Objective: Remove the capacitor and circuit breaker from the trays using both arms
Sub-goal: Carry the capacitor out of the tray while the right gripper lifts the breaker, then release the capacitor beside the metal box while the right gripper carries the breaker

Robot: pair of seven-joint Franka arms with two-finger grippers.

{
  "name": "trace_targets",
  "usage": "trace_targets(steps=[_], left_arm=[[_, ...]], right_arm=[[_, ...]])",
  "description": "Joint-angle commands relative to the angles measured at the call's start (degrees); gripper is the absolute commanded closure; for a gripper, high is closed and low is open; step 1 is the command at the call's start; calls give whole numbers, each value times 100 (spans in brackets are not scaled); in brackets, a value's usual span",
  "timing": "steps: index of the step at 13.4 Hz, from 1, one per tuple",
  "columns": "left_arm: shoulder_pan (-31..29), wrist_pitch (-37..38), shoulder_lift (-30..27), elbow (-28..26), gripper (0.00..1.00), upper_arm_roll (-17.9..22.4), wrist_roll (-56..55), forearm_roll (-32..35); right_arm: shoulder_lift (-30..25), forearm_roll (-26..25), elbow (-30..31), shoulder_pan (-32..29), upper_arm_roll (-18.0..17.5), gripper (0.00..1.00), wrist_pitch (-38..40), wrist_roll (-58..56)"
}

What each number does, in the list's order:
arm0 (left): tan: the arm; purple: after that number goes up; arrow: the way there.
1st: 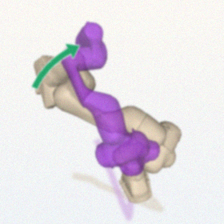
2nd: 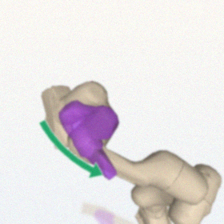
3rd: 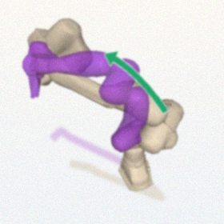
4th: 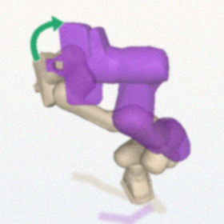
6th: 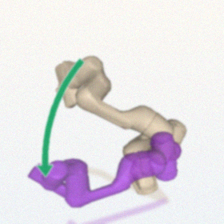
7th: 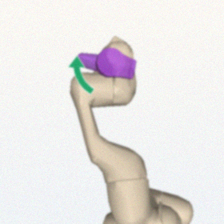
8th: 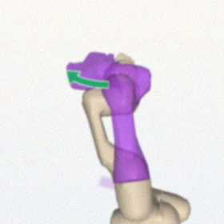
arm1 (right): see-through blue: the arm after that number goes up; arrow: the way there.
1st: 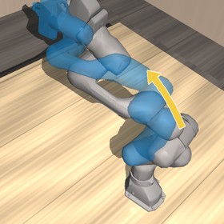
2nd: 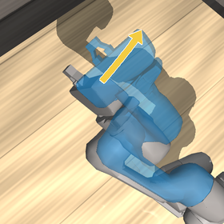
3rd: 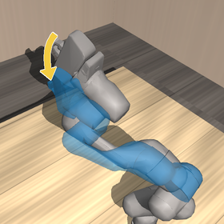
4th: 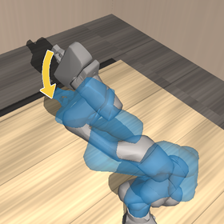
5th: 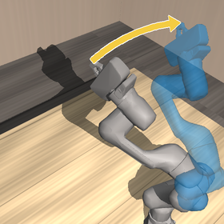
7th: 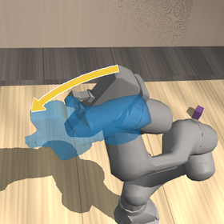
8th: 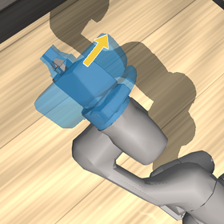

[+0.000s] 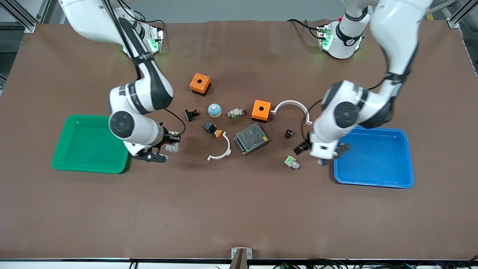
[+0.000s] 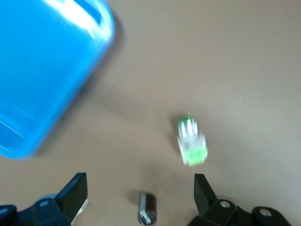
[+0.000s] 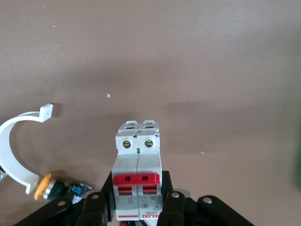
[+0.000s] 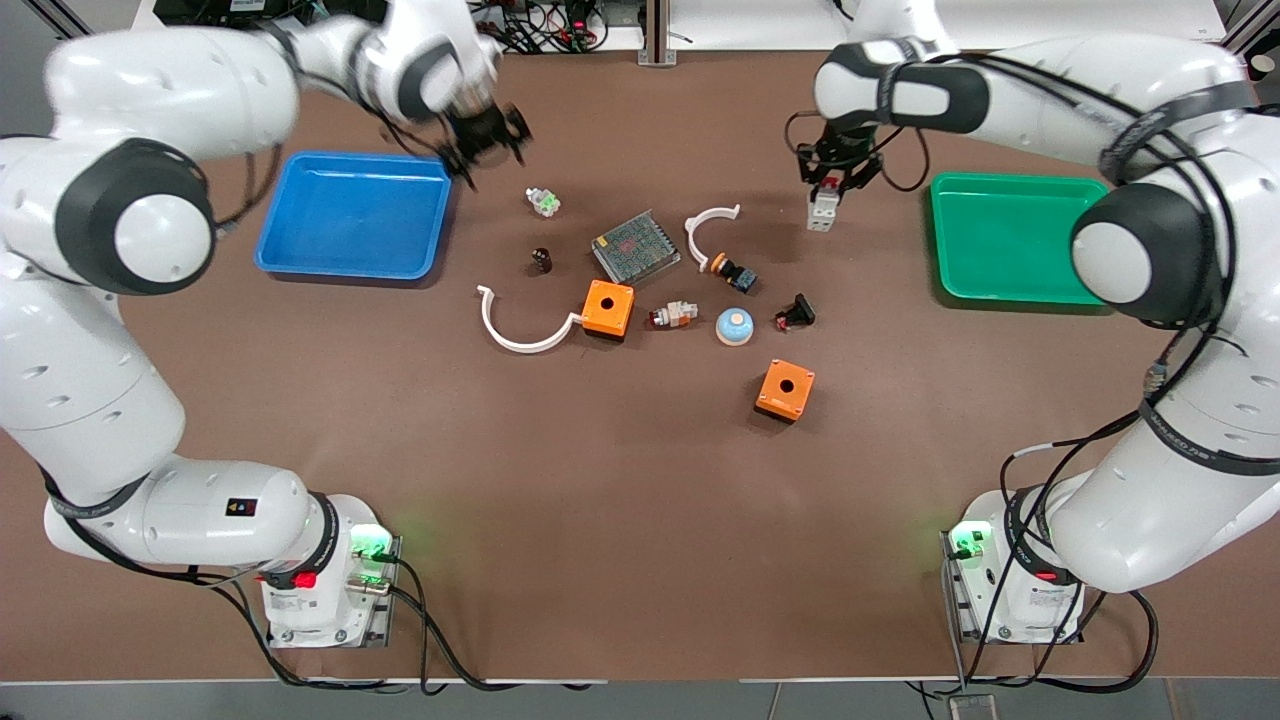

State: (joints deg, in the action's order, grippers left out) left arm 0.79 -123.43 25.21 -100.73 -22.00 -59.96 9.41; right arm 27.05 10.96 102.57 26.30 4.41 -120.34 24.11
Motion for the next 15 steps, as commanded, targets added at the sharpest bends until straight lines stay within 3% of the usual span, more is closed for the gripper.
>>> trace_targets(steps=[1, 5, 10, 11, 12, 14, 15], left_arm=[[-227, 748, 1, 894, 0, -6, 247, 411], [-649, 1829, -209, 1827, 0, -15, 1027, 447], [-1106, 2375, -903, 1846, 0, -24, 2582, 325], [-1002, 2516, -1113, 1802, 0, 124, 2969, 246], [-697, 2691, -1280, 1793, 0, 613, 3312, 123], [-115, 3034, -1562, 1784, 0, 1651, 4225, -368], [-79, 3210, -1668, 1776, 0, 1864, 4578, -561]], right_arm=[[300, 117, -202, 278, 77, 89, -191, 312], [704, 135, -544, 463, 77, 89, -201, 506], [934, 135, -721, 551, 69, 87, -210, 718], [934, 135, -712, 560, 69, 85, -210, 718], [925, 135, -721, 560, 69, 69, -183, 718], [908, 117, -686, 560, 77, 11, -122, 718], [855, 117, -651, 551, 77, 0, -69, 709]])
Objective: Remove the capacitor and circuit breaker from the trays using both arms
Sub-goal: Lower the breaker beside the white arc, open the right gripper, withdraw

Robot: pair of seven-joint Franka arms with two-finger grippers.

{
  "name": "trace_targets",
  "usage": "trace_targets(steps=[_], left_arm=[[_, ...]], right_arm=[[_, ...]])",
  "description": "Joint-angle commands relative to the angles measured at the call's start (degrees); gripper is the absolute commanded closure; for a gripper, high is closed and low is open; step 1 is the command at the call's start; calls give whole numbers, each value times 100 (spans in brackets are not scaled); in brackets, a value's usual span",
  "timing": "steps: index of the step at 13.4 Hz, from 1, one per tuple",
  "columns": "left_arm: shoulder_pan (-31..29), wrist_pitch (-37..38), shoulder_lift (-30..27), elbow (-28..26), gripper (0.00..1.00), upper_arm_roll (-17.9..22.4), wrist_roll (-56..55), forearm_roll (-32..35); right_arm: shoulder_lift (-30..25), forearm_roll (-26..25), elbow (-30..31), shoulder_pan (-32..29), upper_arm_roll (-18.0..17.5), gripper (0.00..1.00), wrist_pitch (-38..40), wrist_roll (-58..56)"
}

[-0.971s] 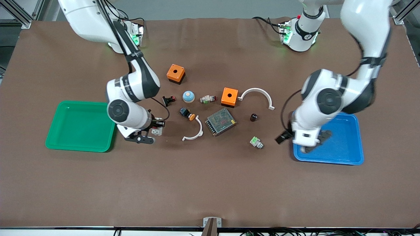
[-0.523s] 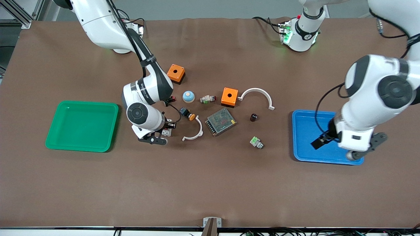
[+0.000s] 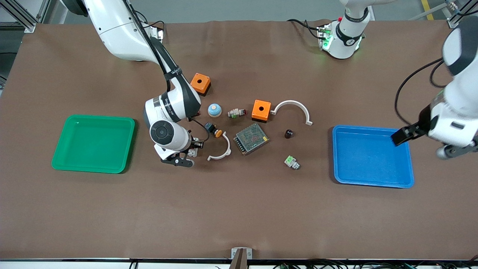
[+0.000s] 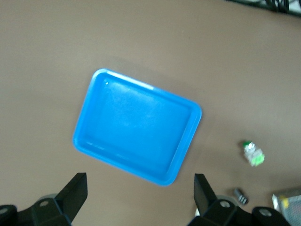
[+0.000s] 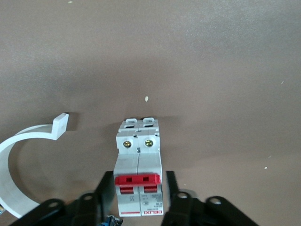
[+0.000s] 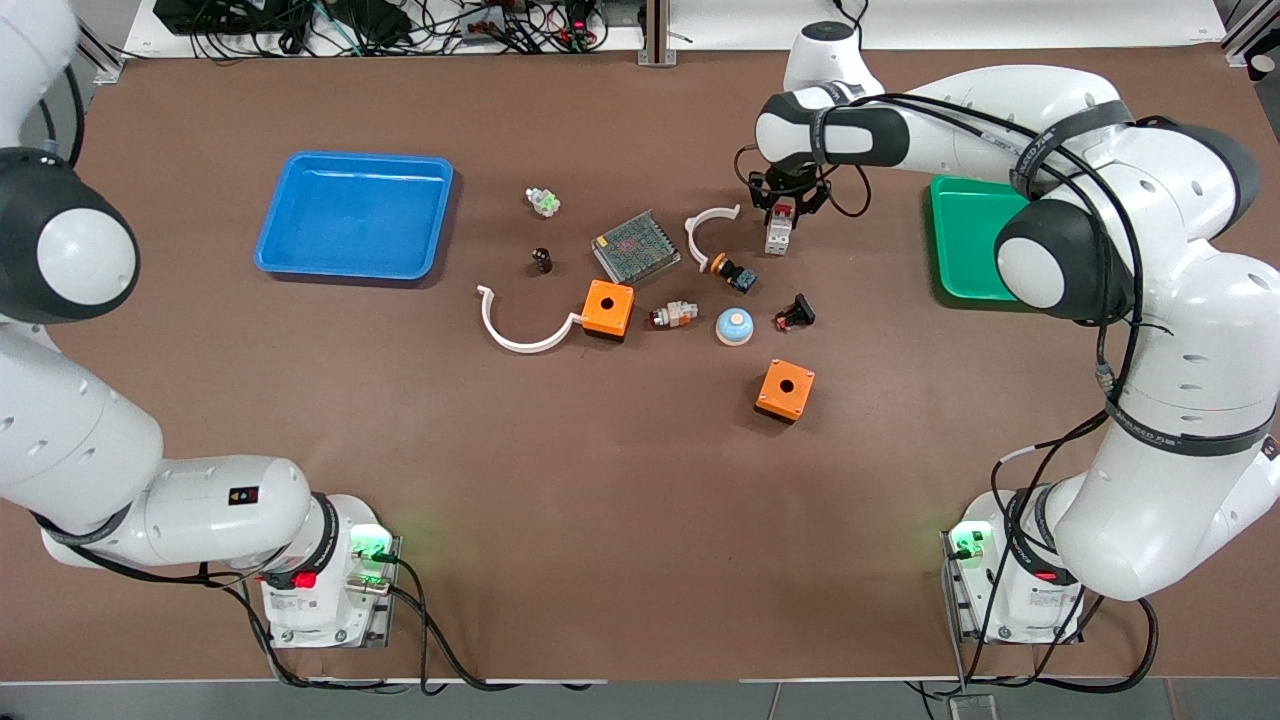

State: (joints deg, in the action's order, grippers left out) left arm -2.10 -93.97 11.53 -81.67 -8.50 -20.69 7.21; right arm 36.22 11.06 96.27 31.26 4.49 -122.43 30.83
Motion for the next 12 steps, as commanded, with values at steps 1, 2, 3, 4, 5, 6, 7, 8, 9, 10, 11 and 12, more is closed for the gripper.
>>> trace_targets(steps=[1, 2, 3, 4, 5, 6, 7, 8, 9, 10, 11, 12], left_arm=[[167, 387, -414, -174, 0, 542, 880, -404], [132, 493, -537, -209, 0, 543, 1091, -404], [123, 581, -625, -244, 0, 569, 1311, -404], [131, 695, -748, -253, 0, 682, 1531, -413], [131, 757, -853, -323, 0, 701, 1707, -413], [123, 757, -994, -437, 0, 701, 1796, -422], [123, 757, -1082, -525, 0, 709, 1875, -448], [123, 784, -1152, -534, 0, 709, 1928, -474], [123, 914, -1197, -534, 0, 709, 1946, -509], [131, 977, -1249, -526, 0, 718, 1937, -571], [175, 1055, -1354, -526, 0, 718, 1850, -571], [175, 1082, -1320, -482, 0, 710, 1867, -580]], right_arm=[[-201, 107, -29, 47, 70, 0, 393, 37], [-472, 99, -20, 21, 78, 0, 726, 20], [-849, 72, 41, -14, 104, 0, 1164, 2], [-1244, 46, 120, -75, 122, 0, 1586, -24], [-1605, 46, 225, -276, 131, 0, 2008, -68], [-1983, 37, 374, -435, 131, 0, 2334, -155], [-2396, 20, 619, -541, 140, 0, 2512, -365], [-2852, -59, 935, -777, 140, 0, 2574, -689], [-3231, -173, 1216, -988, 140, 0, 2584, -1023], [-3504, -270, 1393, -1225, 140, 0, 2627, -1340], [-3612, -384, 1412, -1523, 131, 0, 2775, -1656], [-3665, -428, 1395, -1874, 131, 0, 2951, -2103]])
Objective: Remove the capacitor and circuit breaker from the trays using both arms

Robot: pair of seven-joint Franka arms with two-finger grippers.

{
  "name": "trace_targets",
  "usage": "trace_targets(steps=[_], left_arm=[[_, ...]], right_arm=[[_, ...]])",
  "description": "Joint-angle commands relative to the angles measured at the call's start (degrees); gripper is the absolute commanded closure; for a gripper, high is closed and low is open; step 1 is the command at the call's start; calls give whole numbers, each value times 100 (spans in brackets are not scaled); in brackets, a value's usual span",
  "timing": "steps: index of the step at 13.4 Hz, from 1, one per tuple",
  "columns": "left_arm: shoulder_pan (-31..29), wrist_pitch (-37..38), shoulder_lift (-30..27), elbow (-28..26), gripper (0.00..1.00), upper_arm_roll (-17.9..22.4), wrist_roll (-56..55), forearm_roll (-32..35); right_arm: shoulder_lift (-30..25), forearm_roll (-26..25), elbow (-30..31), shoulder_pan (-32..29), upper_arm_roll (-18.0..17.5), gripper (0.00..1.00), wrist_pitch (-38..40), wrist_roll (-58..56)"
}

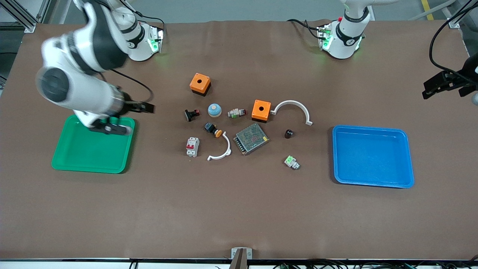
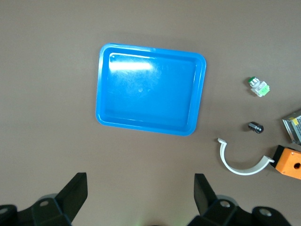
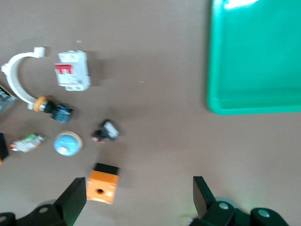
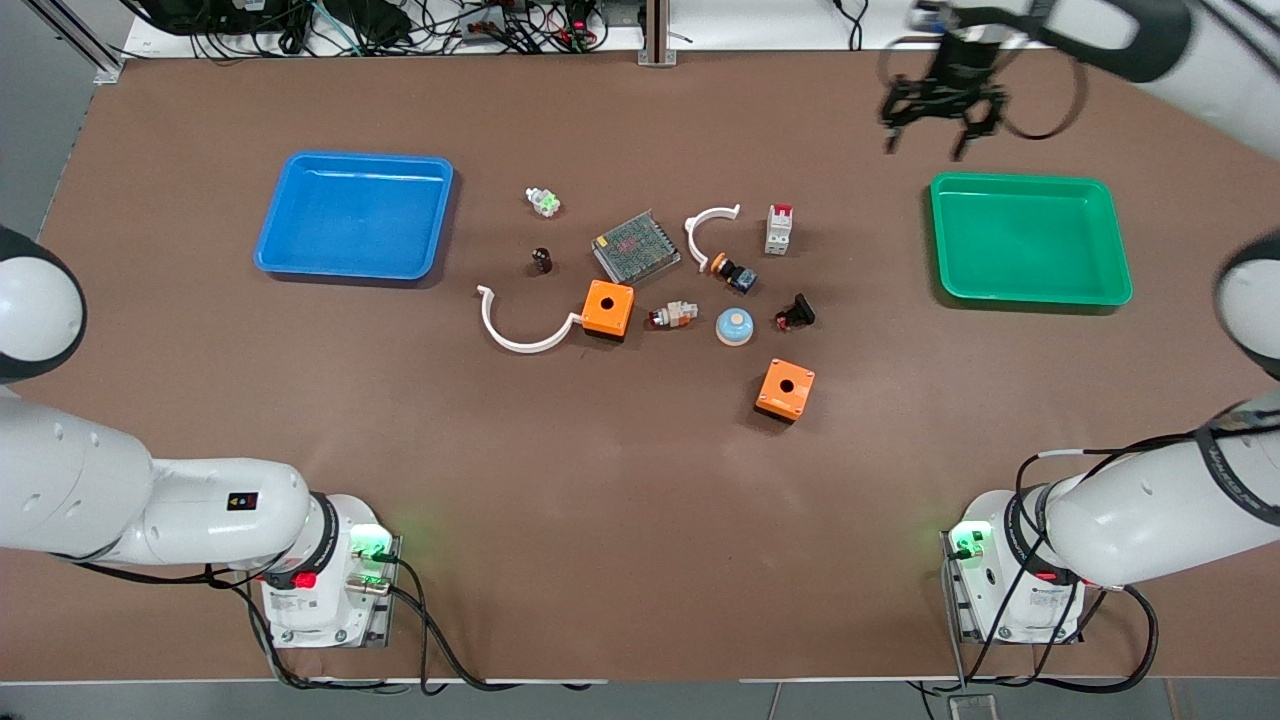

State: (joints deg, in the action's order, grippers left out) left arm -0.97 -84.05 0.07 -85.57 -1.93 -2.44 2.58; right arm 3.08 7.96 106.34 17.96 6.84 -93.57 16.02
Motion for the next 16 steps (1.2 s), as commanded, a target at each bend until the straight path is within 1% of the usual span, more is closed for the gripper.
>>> trace_targets(steps=[1, 2, 3, 4, 7, 10, 13, 14, 16], left_arm=[[45, 65, -122, -83, 0, 44, 77, -126], [53, 64, -122, -83, 0, 18, 103, -117], [53, 73, -139, -92, 0, 0, 112, -117], [44, 91, -157, -92, 0, 0, 121, -117], [53, 152, -166, -127, 0, -35, 121, -117], [53, 170, -192, -136, 0, -79, 121, -117], [53, 170, -227, -180, 0, -184, 130, -126], [53, 161, -236, -197, 0, -219, 130, -126], [36, 144, -236, -180, 0, -220, 130, -126]], right_arm=[[-439, -154, 379, -809, -95, 0, 93, -1010], [-501, -319, 361, -1038, -104, 0, 93, -1292], [-563, -582, 239, -1153, -104, 0, 137, -1417], [-563, -689, 38, -1215, -104, 0, 268, -1427], [-563, -708, -560, -1374, -104, 0, 716, -1444], [-520, -716, -1061, -1549, -95, 0, 744, -1680], [-195, -734, -1948, -1769, -95, 0, 945, -2094], [-72, -760, -2168, -1804, -104, 0, 963, -2095], [43, -769, -2407, -1875, -104, 0, 963, -2103]])
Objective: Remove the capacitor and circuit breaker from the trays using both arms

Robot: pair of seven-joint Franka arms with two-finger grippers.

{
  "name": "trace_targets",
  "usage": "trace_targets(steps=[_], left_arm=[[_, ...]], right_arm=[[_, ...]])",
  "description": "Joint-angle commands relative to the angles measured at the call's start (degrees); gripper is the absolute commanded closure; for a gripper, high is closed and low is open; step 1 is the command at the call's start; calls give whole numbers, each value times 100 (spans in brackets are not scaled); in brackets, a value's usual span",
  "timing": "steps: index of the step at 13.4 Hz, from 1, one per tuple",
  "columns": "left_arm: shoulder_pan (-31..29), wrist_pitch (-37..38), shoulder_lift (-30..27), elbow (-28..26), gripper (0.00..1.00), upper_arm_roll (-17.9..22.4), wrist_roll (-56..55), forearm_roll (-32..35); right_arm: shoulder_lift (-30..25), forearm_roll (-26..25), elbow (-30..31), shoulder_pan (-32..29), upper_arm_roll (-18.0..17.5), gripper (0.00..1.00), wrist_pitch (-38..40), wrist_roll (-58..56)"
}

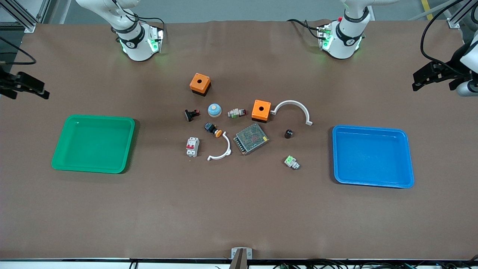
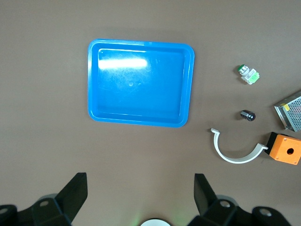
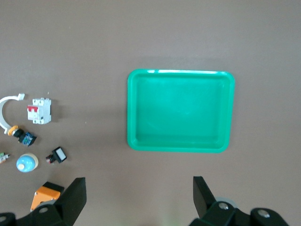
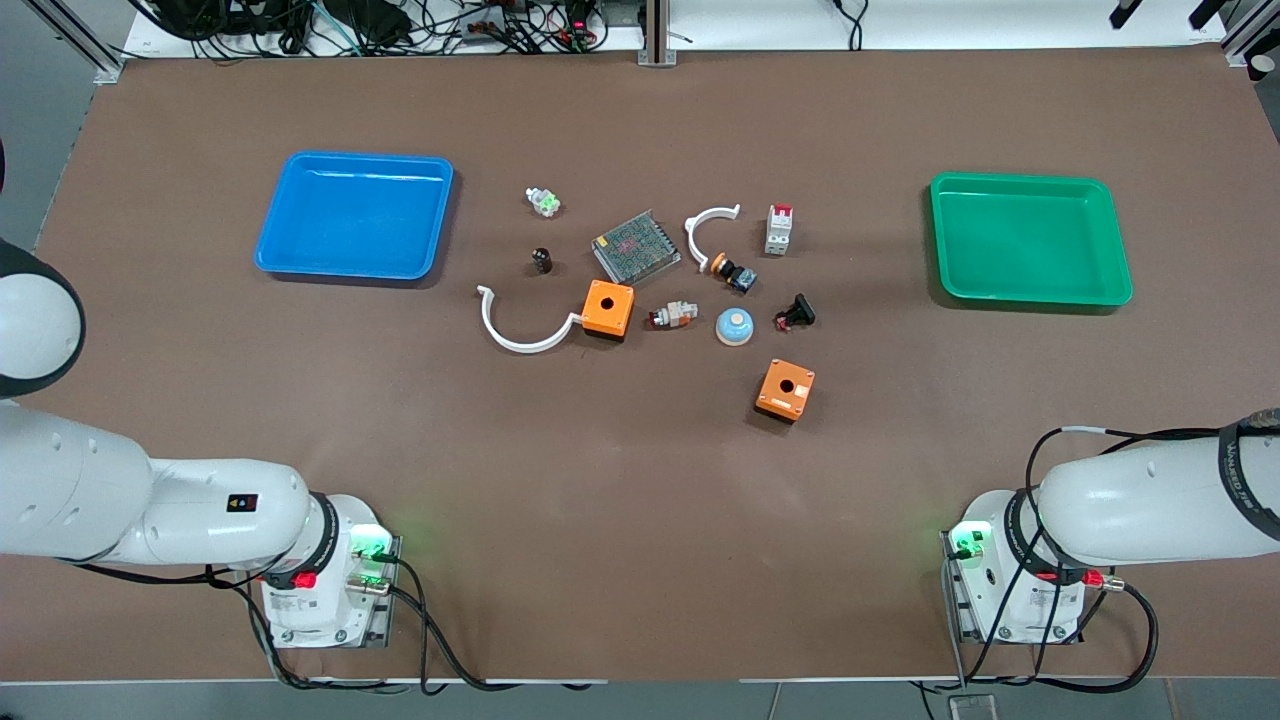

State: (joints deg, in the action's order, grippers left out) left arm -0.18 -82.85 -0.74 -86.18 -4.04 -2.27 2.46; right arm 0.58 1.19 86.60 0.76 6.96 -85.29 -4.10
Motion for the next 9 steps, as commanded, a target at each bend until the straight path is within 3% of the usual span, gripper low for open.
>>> trace_targets(steps=[1, 9], left_arm=[[-43, 23, -163, -118, 0, -9, 113, -115], [-17, -205, -84, -92, 0, -123, 104, -176]], right_arm=[[294, -92, -451, -146, -116, 0, 127, -91], [294, -48, -477, -67, -151, 0, -40, -82]])
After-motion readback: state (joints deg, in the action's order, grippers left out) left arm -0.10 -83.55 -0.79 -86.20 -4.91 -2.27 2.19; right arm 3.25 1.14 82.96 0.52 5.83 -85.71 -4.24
